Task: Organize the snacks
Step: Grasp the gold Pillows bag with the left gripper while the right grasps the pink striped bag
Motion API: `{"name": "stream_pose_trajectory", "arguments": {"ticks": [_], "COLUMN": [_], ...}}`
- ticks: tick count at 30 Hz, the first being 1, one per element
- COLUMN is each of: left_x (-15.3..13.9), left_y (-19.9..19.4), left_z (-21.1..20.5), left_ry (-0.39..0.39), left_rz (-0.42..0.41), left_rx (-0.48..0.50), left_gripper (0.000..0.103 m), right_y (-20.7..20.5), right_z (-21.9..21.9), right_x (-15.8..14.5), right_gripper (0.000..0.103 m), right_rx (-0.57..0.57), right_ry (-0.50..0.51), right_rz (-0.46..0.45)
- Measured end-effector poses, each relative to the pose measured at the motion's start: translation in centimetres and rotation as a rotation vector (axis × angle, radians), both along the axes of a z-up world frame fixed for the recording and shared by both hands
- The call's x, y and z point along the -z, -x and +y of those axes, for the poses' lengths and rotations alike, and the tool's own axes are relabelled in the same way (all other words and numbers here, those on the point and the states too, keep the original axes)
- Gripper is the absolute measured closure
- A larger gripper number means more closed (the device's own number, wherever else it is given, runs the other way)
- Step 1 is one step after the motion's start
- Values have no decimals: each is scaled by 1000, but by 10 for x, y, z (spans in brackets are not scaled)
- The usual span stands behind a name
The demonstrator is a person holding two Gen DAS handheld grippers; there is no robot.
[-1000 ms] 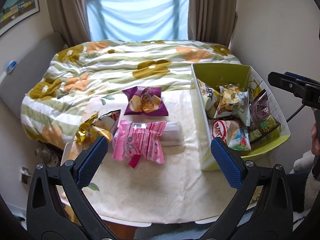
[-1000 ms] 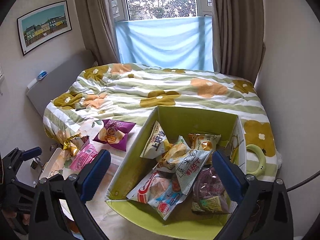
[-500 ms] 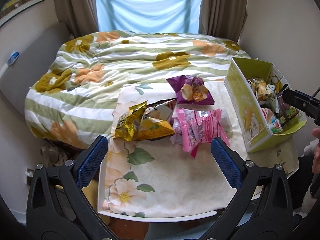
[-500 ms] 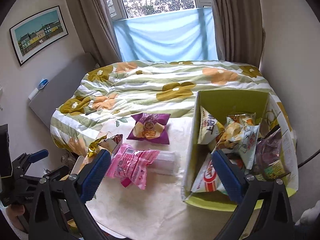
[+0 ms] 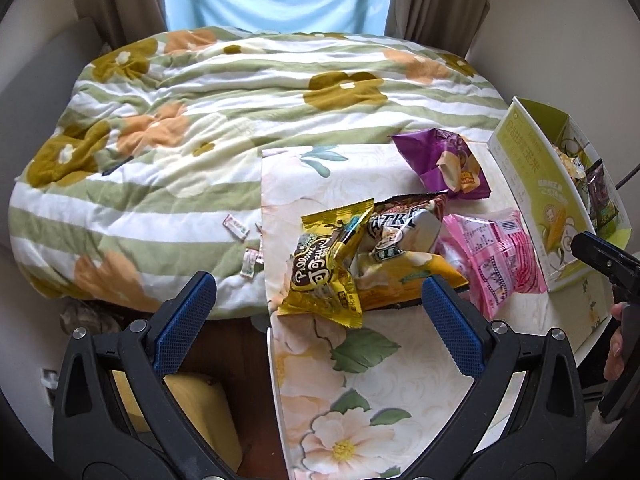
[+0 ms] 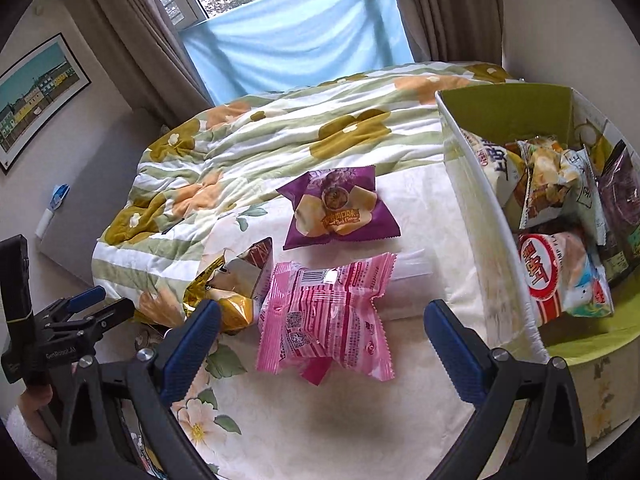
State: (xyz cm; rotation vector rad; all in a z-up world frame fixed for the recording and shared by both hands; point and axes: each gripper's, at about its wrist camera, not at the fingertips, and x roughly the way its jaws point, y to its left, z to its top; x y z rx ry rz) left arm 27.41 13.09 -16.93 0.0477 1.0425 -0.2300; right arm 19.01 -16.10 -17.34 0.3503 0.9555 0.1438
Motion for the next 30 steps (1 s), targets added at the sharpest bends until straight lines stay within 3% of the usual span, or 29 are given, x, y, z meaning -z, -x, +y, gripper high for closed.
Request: {"name": "stream_pose_trajectory", "arguments": {"ticks": [5, 7, 9, 11, 16, 19, 21, 22, 30], "left_x": [49, 66, 81, 91, 106, 113, 115, 116, 110], "left_y": [-40, -51, -59, -65, -70, -69, -69, -69, -61], "left_z": [3, 4, 2, 2, 4, 2, 0, -2, -8], "left_ry": [21, 22, 25, 41, 82, 103, 112, 109, 72], "left_rz": [94, 126, 156, 185, 231, 256, 270, 271, 236], "left_rx": [44, 54, 63, 68, 75, 88, 94, 93, 85], "left_gripper": [2, 6, 17, 19, 21, 32, 48, 51, 59], "right_y": [-15, -20, -23, -26, -33, -36, -38, -39, -43], "right_z": [6, 7, 6, 6, 5, 6, 7, 7, 15], "right_x": [22, 31, 39, 46, 58, 64, 67, 69, 77], "right_gripper": [2, 2, 2, 2, 2, 2, 2, 2, 2], "right_rx": [33, 44, 50, 53, 51, 43, 35, 29, -4], "right_ry": [-2, 5, -1, -4, -3, -9, -11, -15, -22], "right_rz": [46, 70, 87, 104, 132, 146, 153, 156, 176]}}
